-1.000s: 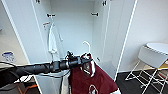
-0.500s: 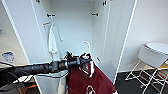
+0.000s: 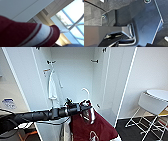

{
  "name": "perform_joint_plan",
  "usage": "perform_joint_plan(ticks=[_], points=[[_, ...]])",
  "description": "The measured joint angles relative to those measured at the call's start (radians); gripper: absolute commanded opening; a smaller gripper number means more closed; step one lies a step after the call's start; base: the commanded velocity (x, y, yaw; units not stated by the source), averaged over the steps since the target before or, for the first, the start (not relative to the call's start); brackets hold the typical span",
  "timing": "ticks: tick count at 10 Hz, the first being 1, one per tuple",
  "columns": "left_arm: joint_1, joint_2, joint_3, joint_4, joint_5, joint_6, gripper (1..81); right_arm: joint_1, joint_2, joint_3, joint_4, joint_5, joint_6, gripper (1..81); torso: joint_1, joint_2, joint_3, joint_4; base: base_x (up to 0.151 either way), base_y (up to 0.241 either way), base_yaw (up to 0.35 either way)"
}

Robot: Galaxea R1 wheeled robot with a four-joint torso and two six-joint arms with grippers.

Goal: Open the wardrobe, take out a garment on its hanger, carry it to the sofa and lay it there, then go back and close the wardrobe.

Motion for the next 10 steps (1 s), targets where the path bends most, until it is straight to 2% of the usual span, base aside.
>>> perform_joint_plan(ticks=[3, 5, 10], points=[[0.02, 0.0, -0.001, 0.001, -0.024, 0.004, 1.0, -0.011, -0.001, 0.0, 0.0, -0.004, 0.0, 81.1, -0.002, 0.0, 0.0, 0.0, -0.066, 0.0, 0.0], [0.025, 0.003, -0.003, 0.001, -0.031, 0.003, 1.0, -0.014, 0.0, 0.0, 0.0, -0.003, 0.0, 81.1, -0.003, 0.0, 0.0, 0.0, 0.0, 0.0, -0.045], [0.034, 0.0, -0.006, 0.001, -0.04, 0.0, 1.0, -0.003, -0.003, 0.0, 0.0, -0.001, 0.0, 81.1, -0.003, 0.0, 0.0, 0.0, 0.0, 0.0, -0.271]])
